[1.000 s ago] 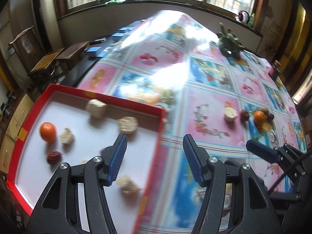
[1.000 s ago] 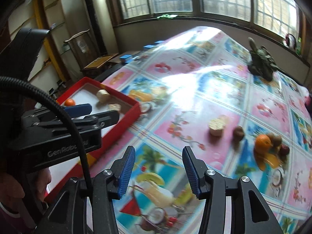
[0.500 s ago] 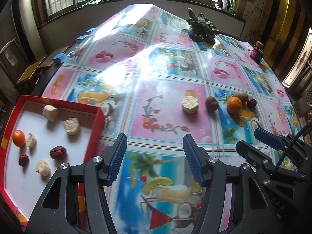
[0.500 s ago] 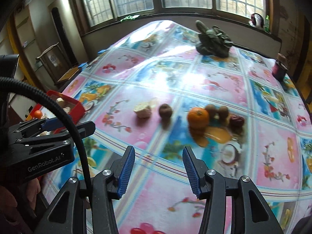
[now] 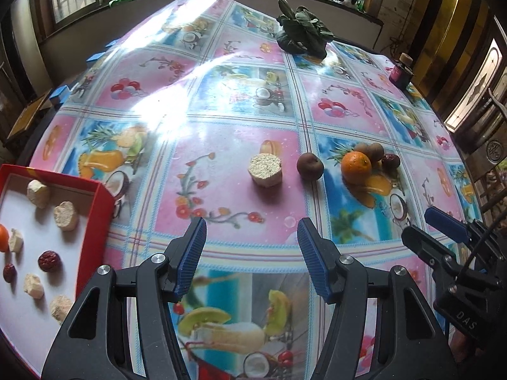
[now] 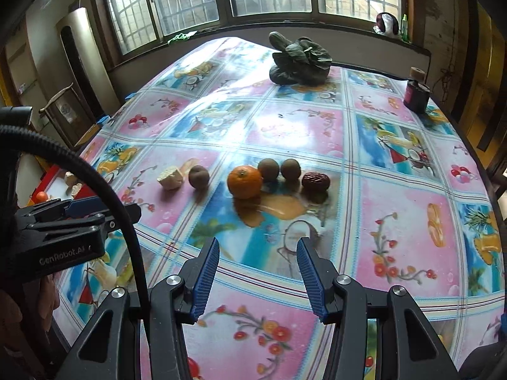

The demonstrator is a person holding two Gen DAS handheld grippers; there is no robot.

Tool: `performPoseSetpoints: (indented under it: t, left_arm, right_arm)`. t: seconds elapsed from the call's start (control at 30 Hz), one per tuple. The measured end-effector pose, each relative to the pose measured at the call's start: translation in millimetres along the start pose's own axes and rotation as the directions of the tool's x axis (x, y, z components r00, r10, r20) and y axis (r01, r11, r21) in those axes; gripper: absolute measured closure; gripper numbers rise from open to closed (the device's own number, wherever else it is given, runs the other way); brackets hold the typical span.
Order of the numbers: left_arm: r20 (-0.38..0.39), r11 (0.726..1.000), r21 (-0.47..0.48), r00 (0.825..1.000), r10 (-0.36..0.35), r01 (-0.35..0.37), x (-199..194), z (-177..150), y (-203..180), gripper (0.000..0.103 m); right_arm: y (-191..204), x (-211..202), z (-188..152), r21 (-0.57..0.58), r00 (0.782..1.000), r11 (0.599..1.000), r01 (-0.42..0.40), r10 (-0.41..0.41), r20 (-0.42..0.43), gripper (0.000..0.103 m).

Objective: Organize fruits
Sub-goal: 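Move both open grippers back toward the remaining food on the tablecloth, then grasp a round beige slice with the left gripper while the right gripper grasps a brown fruit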

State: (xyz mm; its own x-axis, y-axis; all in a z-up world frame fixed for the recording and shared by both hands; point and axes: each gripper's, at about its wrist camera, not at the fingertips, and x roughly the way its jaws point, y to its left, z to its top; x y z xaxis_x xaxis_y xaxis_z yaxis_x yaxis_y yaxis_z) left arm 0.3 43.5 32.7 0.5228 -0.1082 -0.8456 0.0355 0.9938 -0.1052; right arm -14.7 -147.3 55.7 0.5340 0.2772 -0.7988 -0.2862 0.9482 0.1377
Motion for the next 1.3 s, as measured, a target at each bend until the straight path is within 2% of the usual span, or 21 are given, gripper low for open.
performPoseSetpoints:
  t: [0.1,0.4,0.5,0.53,0.57,0.63,1.03,1.3]
  left_arm:
    - [-0.013,1.0,-0.004,1.0,-0.013,0.013,10.8,7.1,-5.1,0.043]
    - [-0.024,1.0,-0.029,1.0,0.008,-0.009,41.3,29.9,-8.3,0.043]
    - [0.001,0.999,-0.029,1.0,0.027,-0.027,45.5,34.5,-7.9,0.043]
    - [0.006,0.999,-0.031,1.0,0.028,-0.028,46.4,35.6,-6.9,0.045]
    - [0.015,0.999,-0.029,0.999,0.032,-0.031,46.8,36.0,-5.7,0.056]
    - [0.029,0.997,-0.007,0.997,0.071,-0.071,47.7,36.1,-6.0,0.073]
    - [0.03,0.997,-0.038,0.997,0.065,-0.064,25.6,23.3,15.0,0.073]
    - [0.059,0.996,-0.043,0.995,0.08,-0.078,5.9,17.5,26.7,0.073]
  right_arm:
    - [-4.5,0.9,0.1,-0.003,1.0,1.0,-0.002,0.002,-0.003,0.054]
    - [-14.9,9.4,2.4,-0.002,1.0,1.0,-0.018,0.018,-0.014,0.054]
    - [-15.5,14.0,4.1,-0.003,0.999,1.0,-0.028,0.028,-0.02,0.054]
    - [-14.8,15.2,4.9,-0.005,0.999,0.999,-0.034,0.034,-0.022,0.054]
    - [-13.6,16.0,5.6,-0.009,0.999,0.999,-0.041,0.041,-0.023,0.054]
    - [-10.4,17.4,6.6,-0.017,0.998,0.998,-0.061,0.061,-0.028,0.054]
    - [29.6,41.6,23.5,-0.074,0.981,0.98,-0.183,0.177,-0.079,0.054]
    - [47.0,72.1,47.1,-0.099,0.98,0.979,-0.181,0.171,-0.098,0.054]
